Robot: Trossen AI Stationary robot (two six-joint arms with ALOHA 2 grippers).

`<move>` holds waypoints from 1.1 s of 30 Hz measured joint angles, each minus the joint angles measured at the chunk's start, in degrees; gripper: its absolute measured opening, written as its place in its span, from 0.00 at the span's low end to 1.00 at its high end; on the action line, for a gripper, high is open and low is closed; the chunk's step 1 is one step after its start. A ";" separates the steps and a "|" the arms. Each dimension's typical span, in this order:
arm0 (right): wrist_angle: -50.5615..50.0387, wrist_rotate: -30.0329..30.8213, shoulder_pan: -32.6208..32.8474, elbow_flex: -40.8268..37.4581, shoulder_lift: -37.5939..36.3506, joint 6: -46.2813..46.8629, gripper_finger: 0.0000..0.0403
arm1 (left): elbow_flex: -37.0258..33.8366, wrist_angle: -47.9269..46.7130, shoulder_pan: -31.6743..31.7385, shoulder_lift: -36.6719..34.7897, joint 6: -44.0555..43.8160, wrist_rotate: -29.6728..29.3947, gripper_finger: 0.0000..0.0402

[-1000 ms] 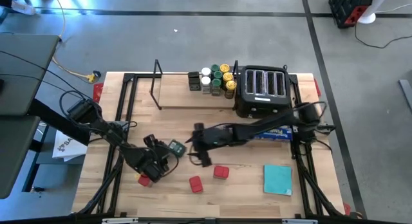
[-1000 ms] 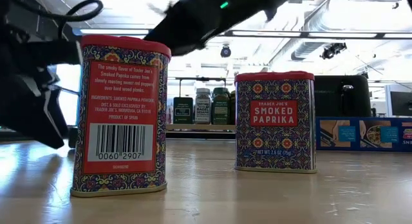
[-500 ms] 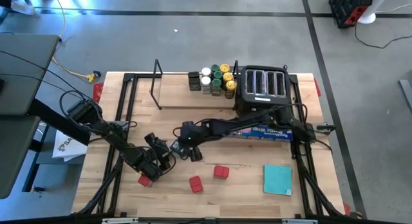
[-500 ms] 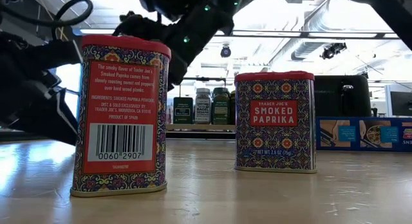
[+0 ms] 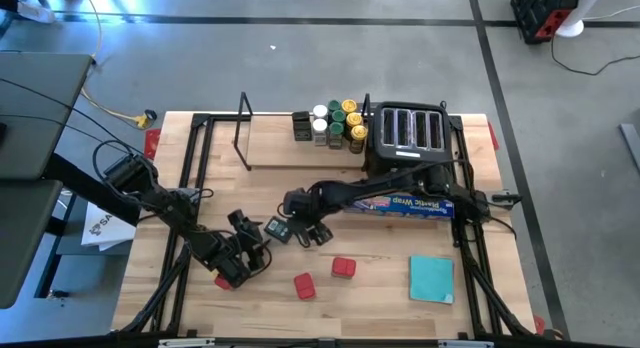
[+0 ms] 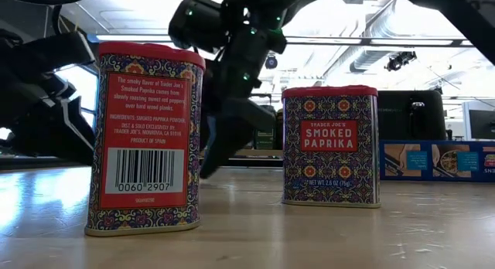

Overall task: Shelf spices
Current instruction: Put the black seasoning can on the shelf aligned with the other black seasoning can

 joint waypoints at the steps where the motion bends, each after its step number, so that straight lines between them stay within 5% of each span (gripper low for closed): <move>1: 1.70 -0.19 0.03 -0.95 0.01 -0.04 0.73 | 0.00 0.01 0.29 0.00 0.73 -0.24 0.65; 12: 11.72 -5.14 -1.65 -2.13 0.49 0.55 0.73 | 0.02 5.70 7.24 1.08 12.69 3.83 0.65; 33: 9.80 1.05 -0.05 -0.73 -2.03 9.65 0.69 | -0.02 10.62 9.52 3.15 16.55 6.90 0.65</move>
